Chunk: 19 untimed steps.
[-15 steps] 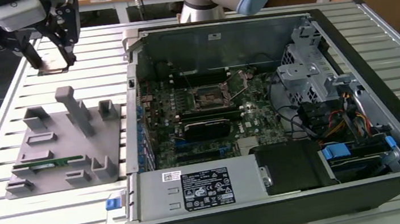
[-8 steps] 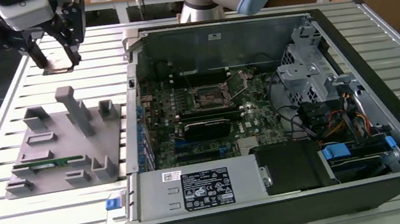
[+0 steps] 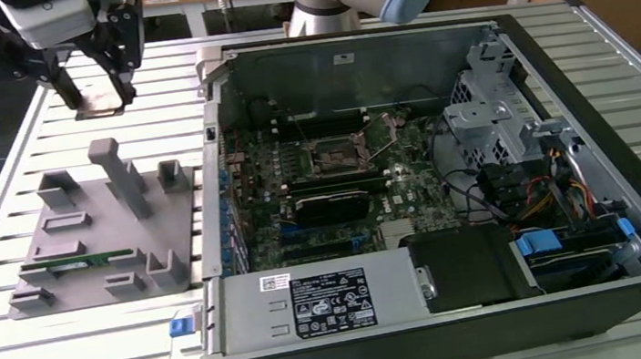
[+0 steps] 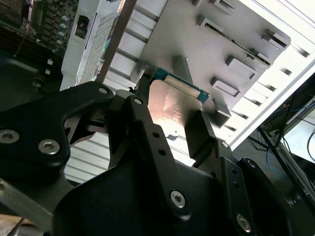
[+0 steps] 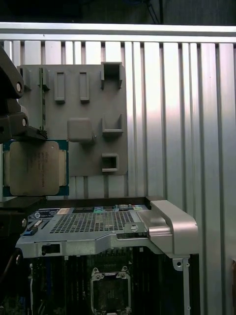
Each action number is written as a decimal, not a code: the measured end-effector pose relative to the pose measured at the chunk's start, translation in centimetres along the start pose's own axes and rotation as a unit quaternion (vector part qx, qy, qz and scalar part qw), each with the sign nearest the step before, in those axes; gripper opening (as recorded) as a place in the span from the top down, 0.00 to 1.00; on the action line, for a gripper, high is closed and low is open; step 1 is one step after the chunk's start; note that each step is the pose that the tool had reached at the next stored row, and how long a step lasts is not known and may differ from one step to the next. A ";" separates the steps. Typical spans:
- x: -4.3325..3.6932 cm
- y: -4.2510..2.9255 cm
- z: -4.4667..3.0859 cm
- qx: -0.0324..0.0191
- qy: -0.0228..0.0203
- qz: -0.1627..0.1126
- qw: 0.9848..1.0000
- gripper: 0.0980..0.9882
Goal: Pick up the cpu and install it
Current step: 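Pick up the cpu and move it towards the insertion slot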
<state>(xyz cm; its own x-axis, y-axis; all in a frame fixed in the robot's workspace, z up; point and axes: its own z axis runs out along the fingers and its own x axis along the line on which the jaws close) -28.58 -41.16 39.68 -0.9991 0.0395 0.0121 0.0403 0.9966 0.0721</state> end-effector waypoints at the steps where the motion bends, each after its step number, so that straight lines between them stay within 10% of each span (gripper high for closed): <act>1: -0.07 0.00 0.01 0.000 0.000 0.000 1.000 0.51; 19: -1.29 0.04 0.08 0.000 0.000 0.000 1.000 0.51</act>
<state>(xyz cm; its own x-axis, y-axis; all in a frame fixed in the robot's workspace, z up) -27.29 -41.16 39.59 -0.9991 0.0395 0.0120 0.0402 0.9966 0.0721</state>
